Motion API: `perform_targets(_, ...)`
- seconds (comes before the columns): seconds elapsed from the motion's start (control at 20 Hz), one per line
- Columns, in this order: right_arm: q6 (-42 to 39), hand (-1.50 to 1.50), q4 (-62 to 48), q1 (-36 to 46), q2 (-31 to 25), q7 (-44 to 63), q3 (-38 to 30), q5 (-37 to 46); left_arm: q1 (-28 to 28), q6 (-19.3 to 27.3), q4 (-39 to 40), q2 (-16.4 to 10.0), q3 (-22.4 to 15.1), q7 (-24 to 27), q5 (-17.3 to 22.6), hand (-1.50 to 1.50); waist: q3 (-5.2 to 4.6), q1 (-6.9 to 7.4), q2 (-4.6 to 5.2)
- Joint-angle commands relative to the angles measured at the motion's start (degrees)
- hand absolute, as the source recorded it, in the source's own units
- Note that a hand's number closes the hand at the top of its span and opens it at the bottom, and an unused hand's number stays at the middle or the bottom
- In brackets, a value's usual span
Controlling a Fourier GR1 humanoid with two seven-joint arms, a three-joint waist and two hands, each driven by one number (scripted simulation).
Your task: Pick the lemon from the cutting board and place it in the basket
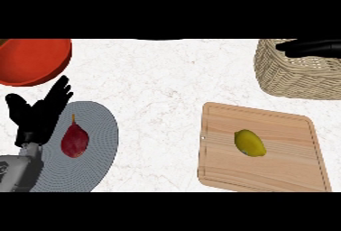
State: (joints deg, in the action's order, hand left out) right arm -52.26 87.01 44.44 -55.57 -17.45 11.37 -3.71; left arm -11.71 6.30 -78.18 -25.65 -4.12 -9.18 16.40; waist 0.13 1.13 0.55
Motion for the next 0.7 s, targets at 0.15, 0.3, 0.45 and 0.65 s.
perform_targets(0.15,-0.6,-1.5,-2.4,-6.8,1.3,-18.5,4.5,8.7,-2.6,0.1,2.2,0.5,0.5,0.0,-1.0,0.0,0.04,-0.12,0.27)
perform_targets(0.3,5.4,-1.5,-5.5,-7.8,4.4,-21.7,6.7,11.4,-2.0,0.3,1.6,1.3,0.0,-0.6,-1.5,0.0,-0.01,0.18,0.09)
perform_targets(0.45,12.9,-1.5,-5.8,-11.7,7.4,-24.7,11.2,16.6,-3.2,1.0,-1.4,1.4,0.1,-2.9,-1.4,0.0,0.02,0.13,-0.11)
perform_targets(0.65,17.5,-1.5,-10.1,-11.6,13.6,-24.7,14.6,16.8,-1.7,0.0,-0.5,0.4,1.4,-2.3,-1.6,0.0,-0.06,0.45,-0.12)
